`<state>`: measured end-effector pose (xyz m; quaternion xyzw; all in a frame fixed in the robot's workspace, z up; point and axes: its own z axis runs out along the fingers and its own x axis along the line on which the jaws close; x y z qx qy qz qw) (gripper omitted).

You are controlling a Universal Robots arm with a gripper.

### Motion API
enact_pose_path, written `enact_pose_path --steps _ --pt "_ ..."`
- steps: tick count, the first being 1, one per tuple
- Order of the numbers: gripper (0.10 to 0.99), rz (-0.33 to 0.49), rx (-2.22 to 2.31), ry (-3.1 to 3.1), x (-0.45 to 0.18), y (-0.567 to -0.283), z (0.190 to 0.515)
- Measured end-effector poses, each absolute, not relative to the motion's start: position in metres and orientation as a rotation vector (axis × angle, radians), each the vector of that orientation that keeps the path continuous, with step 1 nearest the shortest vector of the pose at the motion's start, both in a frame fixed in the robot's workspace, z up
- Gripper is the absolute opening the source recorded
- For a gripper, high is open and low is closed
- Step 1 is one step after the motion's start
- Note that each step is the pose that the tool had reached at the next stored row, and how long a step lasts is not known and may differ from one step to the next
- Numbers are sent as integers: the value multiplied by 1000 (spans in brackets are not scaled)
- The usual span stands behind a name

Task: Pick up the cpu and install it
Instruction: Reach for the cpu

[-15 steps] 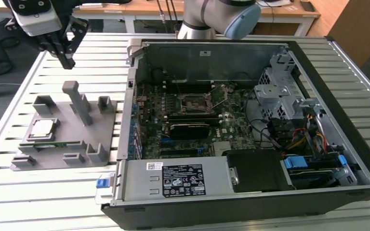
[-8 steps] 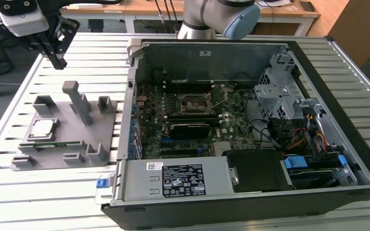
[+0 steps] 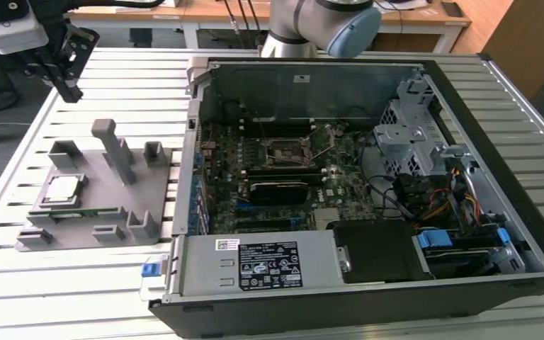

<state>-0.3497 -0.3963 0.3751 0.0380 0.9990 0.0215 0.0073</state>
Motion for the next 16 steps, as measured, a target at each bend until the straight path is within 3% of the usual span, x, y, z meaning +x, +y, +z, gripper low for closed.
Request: enact_pose_path --steps 16 --pt "106 68 119 3132 -400 -395 373"
